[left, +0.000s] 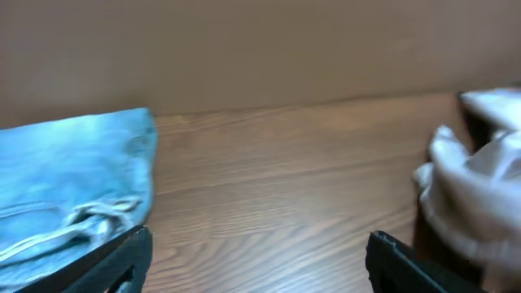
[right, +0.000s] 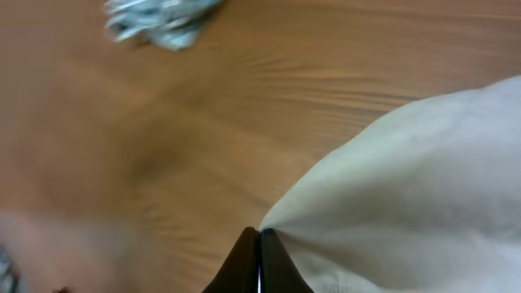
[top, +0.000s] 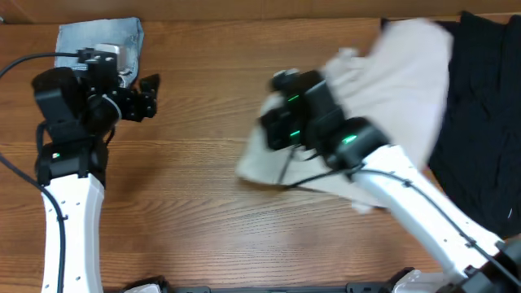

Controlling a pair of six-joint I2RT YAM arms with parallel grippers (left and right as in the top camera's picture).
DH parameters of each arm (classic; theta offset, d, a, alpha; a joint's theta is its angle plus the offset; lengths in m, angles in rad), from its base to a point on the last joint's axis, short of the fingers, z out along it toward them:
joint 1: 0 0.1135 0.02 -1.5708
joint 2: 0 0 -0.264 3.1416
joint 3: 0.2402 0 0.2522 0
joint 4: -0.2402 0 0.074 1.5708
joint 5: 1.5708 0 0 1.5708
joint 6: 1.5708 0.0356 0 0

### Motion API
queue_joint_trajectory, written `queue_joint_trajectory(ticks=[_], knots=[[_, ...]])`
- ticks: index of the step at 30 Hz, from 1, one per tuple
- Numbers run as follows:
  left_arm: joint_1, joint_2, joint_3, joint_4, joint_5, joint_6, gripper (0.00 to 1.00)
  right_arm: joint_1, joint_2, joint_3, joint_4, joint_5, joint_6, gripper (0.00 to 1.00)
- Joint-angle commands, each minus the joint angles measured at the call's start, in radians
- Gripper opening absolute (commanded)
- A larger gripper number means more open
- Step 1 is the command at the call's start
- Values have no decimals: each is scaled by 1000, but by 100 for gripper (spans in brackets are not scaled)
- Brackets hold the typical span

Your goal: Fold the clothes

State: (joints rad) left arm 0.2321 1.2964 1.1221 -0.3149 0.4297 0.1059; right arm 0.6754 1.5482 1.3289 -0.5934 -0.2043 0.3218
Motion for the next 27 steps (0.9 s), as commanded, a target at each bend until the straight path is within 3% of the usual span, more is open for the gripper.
queue_joint_trajectory(ticks=[1, 2, 3, 4, 5, 7, 11, 16, 21, 27], knots=[[37, 3, 27, -1, -23, -8, 88, 135, 86, 26, 83, 27, 53, 4], [42, 3, 27, -2, -23, -8, 89, 162, 107, 26, 99, 28, 54, 5], [47, 3, 27, -3, -23, -8, 90, 191, 134, 26, 115, 29, 54, 17], [47, 3, 27, -4, -23, -8, 91, 206, 152, 26, 121, 28, 54, 24], [47, 3, 27, -6, -22, -8, 94, 216, 164, 26, 119, 28, 54, 41], [47, 3, 27, -7, -22, -8, 95, 214, 163, 27, 97, 28, 54, 60], [47, 4, 27, -6, -19, 0, 98, 154, 118, 29, 37, 31, 96, 67], [0, 18, 27, 3, 19, 31, 99, -80, 15, 29, -127, 28, 124, 71], [-125, 82, 27, 31, -26, 74, 98, -305, -6, 28, -253, 27, 102, 73], [-300, 279, 131, 30, -117, 82, 99, -447, -6, 28, -344, 31, 14, 75]])
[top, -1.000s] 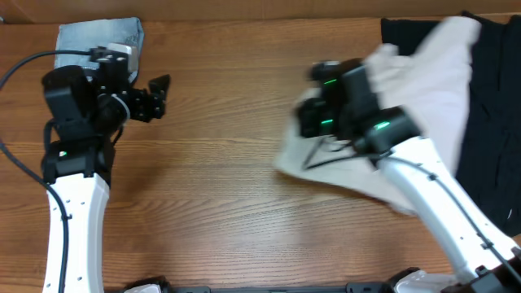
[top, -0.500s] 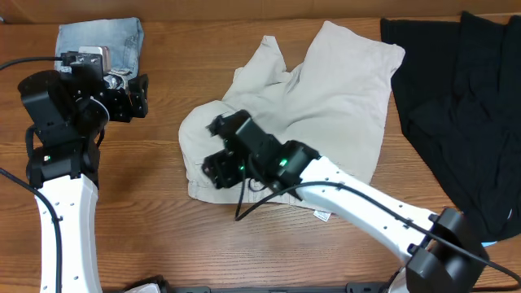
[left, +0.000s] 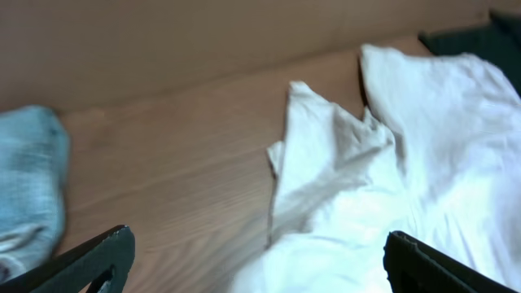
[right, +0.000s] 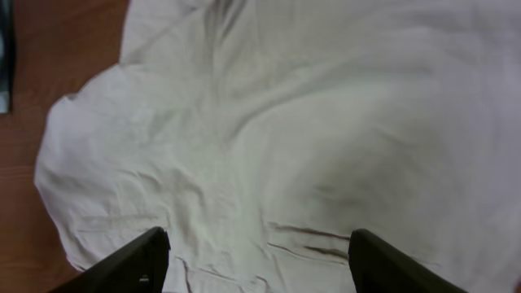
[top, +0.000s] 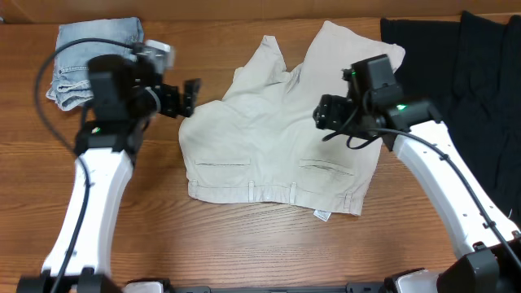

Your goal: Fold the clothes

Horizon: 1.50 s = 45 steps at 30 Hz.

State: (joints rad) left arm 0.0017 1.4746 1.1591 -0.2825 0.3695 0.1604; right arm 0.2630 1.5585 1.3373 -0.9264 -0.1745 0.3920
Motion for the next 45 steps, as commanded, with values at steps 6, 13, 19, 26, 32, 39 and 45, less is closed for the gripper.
queue_joint_trajectory(ticks=[6, 13, 19, 26, 32, 39, 45], knots=[[-170, 301, 259, -43, -84, 42, 99, -76, -16, 19, -50, 28, -83, 82], [-214, 440, 310, -23, -83, 42, 100, -79, -15, 17, -71, 48, -83, 83], [-228, 501, 310, -24, -74, 42, 100, -79, -15, 17, -72, 71, -83, 85], [-289, 534, 310, -93, -66, 43, 98, -79, -14, 17, -71, 81, -82, 85], [-350, 546, 307, -222, -66, 58, 95, -80, -13, 17, -72, 96, -82, 86], [-376, 616, 307, -272, -66, 80, 92, -80, -13, 17, -74, 108, -82, 86], [-416, 661, 307, -384, -64, 143, 89, -80, -14, 17, -72, 130, -82, 86]])
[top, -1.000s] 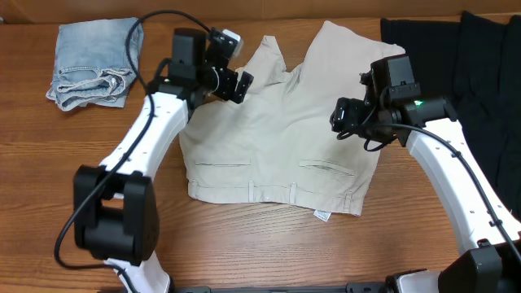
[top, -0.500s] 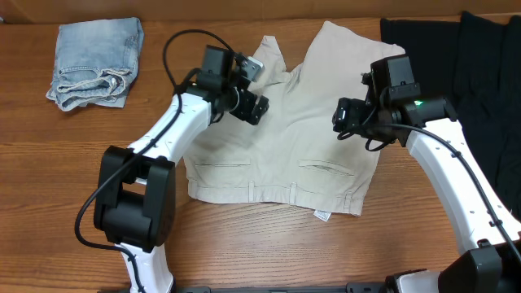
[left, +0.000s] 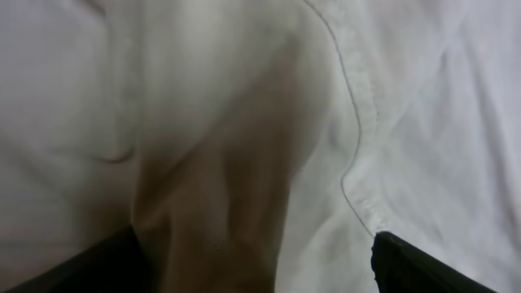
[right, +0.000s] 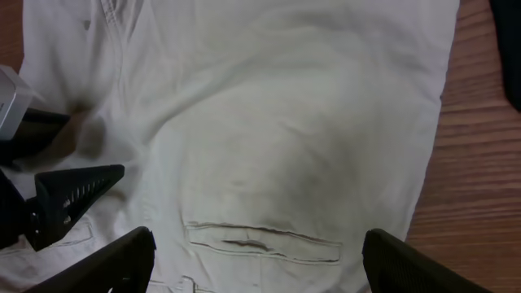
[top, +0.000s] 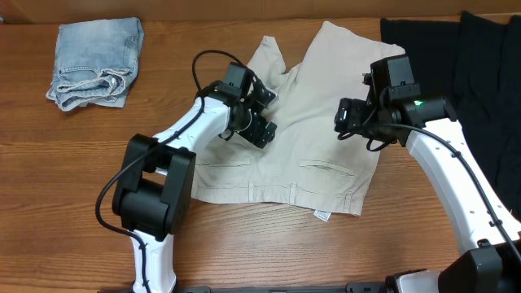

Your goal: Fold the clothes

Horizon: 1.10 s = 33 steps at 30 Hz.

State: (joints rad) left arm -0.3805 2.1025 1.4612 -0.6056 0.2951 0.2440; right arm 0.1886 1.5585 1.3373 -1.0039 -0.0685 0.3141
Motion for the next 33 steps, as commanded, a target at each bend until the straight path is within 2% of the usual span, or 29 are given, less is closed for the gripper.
queue_joint_trajectory(ticks=[1, 7, 10, 15, 18, 24, 33], knots=[[-49, 33, 6, -91, 8, 76, 90, -6, -13, 17, 6, 24, -4, 86], [-118, 29, 53, -254, 12, 74, 95, -21, -13, 17, 6, 23, -4, 86], [-125, 29, 112, -344, 11, 59, 92, -28, -14, 17, 6, 23, -4, 86], [-60, 29, 336, -472, 0, -36, 96, -36, -14, 17, 6, 23, -4, 86], [-2, 29, 427, -440, -2, -42, 98, -39, -14, 17, 6, 23, -5, 86], [95, 63, 425, -327, -89, -68, 100, -39, -14, 17, 6, 23, -5, 86], [111, 208, 425, -245, -50, -64, 91, -39, -13, 17, 13, 23, -5, 86]])
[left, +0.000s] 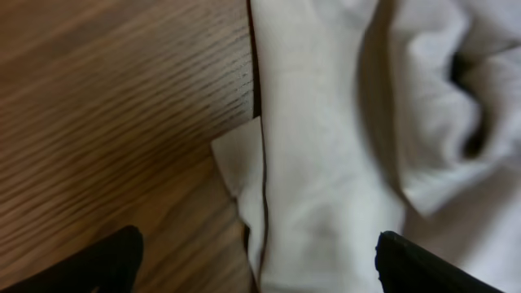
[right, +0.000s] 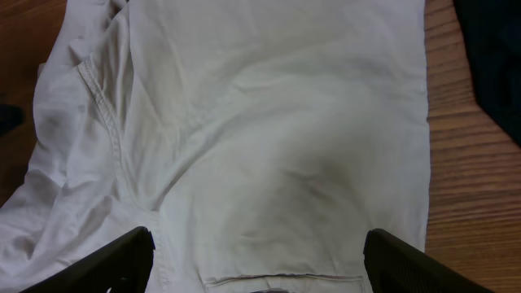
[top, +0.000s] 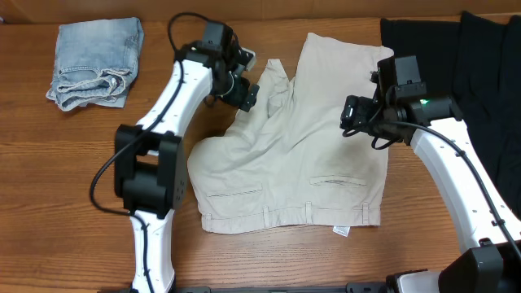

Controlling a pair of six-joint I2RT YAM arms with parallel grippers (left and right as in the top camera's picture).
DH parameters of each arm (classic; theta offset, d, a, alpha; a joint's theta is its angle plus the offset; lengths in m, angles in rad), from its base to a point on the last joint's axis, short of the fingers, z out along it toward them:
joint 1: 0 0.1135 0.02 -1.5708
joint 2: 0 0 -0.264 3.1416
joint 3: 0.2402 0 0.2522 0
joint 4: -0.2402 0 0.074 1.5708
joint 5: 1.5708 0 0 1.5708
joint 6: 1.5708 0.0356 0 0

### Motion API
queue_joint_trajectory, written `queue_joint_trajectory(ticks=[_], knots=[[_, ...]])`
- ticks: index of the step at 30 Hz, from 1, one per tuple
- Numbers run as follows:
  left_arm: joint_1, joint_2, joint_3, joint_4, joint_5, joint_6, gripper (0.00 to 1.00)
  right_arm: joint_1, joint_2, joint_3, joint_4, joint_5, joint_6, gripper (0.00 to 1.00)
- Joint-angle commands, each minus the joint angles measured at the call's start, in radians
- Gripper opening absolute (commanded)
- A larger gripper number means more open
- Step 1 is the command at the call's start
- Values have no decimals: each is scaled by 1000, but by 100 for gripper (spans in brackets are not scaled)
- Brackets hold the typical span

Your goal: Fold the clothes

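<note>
Beige shorts [top: 301, 155] lie in the middle of the table, waistband toward the front edge and legs toward the back. Their left leg is rumpled and bunched. My left gripper [top: 247, 93] hovers open at that leg's outer edge; in its wrist view the leg's seam [left: 326, 163] and bare wood lie between its wide-apart fingers [left: 106, 260]. My right gripper [top: 352, 114] hangs open over the flat right half of the shorts [right: 269, 122], holding nothing.
Folded blue jeans [top: 94, 61] sit at the back left corner. A heap of black clothing [top: 480, 98] covers the right side of the wooden table [top: 98, 203]. The left arm reaches across the back left area.
My left gripper was on the middle of the shorts and is now further back at the left leg's edge. The shorts lie nearer the front, with the left side more bunched. The right gripper barely moved.
At first my right gripper was shut on the beige shorts, holding them over the table, while the left stood open by the jeans. Then the shorts lay spread in the middle, both grippers open. Later the left was on their middle; now it is at the left leg.
</note>
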State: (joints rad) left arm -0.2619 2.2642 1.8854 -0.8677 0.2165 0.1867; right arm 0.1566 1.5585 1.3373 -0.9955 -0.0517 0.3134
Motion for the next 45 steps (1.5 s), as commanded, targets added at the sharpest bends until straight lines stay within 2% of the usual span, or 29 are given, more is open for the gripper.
queue_joint_trajectory(ticks=[1, 4, 5, 7, 8, 9, 10, 11, 15, 22, 25, 26, 27, 28, 29, 30, 33, 39, 45], knots=[[-13, 64, 1, 29, 37, -8, 89, -6, -14, 17, 5, 6, -4, 86], [-19, 87, 1, 41, 38, -8, 79, -6, -14, 17, 5, 7, -4, 86], [-19, 87, 1, 43, 38, -8, 73, -6, -14, 17, 6, 8, -4, 86], [-17, 87, 1, 50, 32, -8, 56, -6, -14, 17, 6, 10, -4, 86], [-15, 87, 1, 58, 20, -8, 41, -6, -13, 17, 6, 10, -4, 86], [-13, 87, 2, 62, 9, -9, 21, -6, -13, 17, 6, 10, -4, 86], [-11, 87, 2, 68, -8, -9, 8, -6, -13, 17, 6, 10, -4, 86], [-8, 86, 5, 72, -33, -11, 4, -6, -13, 17, 6, 10, -3, 86], [4, 84, 86, 38, -177, -12, 4, -6, -14, 17, 6, 10, -3, 86], [31, 84, 422, -70, -554, 3, 4, -6, -11, 17, 6, 9, -3, 86], [34, 84, 478, -70, -595, 38, 4, -6, -11, 11, 6, 6, -3, 86], [34, 84, 483, -69, -594, 49, 10, -6, -10, 10, 5, 6, -3, 86], [34, 84, 483, -69, -594, 53, 21, -6, -10, 10, 4, 6, -3, 86], [34, 84, 482, -71, -594, 53, 52, -6, -9, 10, 3, 6, -3, 86], [34, 85, 478, -79, -584, 52, 87, -6, -9, 10, 4, 6, -3, 86], [34, 85, 473, -87, -571, 52, 100, -6, -9, 10, 4, 6, -3, 86], [33, 85, 465, -134, -529, 46, 100, -6, -9, 10, 6, 6, -3, 86], [42, 85, 464, -228, -480, -88, 100, -6, 5, 10, 1, -24, -3, 86], [59, 85, 464, -293, -346, -90, 100, -5, 58, -61, -1, -93, -3, 86]])
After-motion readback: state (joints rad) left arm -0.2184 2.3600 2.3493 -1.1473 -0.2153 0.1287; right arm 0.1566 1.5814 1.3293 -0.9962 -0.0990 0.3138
